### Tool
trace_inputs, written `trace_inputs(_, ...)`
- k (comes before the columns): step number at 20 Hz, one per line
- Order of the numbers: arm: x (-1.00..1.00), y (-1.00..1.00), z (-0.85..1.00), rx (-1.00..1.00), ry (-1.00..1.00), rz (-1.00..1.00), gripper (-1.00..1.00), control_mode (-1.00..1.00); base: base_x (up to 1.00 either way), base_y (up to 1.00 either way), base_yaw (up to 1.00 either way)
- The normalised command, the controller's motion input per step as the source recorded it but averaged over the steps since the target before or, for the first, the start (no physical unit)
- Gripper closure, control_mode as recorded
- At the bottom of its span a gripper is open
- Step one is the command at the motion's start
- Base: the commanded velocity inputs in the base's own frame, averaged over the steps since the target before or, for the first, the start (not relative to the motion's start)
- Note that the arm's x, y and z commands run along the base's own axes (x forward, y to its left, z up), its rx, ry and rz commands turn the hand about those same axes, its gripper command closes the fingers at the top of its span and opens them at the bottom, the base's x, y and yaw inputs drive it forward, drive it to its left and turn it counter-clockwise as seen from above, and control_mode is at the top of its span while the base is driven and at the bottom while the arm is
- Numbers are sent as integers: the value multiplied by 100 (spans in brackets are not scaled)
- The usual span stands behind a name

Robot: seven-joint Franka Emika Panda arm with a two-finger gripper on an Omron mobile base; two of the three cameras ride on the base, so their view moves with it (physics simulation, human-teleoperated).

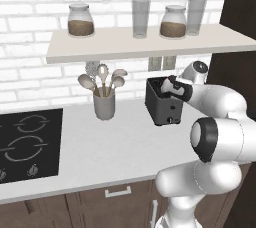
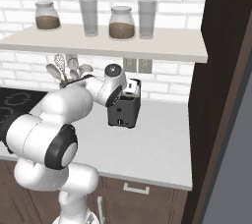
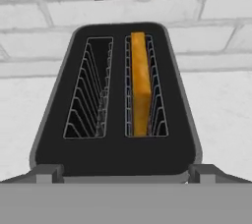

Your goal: Start the toaster. Once the lever pops up, take the bread to the plate on the dining counter.

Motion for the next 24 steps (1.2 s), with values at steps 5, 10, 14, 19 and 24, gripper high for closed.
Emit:
trace_inputs(5, 2, -22, -12, 13, -2, 0, -100, -100, 0, 0, 0)
trace_inputs(10, 14, -3, -4, 5, -7, 0, -100, -100, 0, 0, 0)
trace_inputs(14, 37, 11, 0, 0, -6, -1, -100, -100, 0, 0, 0)
trace_inputs(19, 35, 17, 0, -3, 0, -3, -100, -100, 0, 0, 0)
trace_inputs(24, 16, 0, 0, -5, 0, -3, -100, -100, 0, 0, 0)
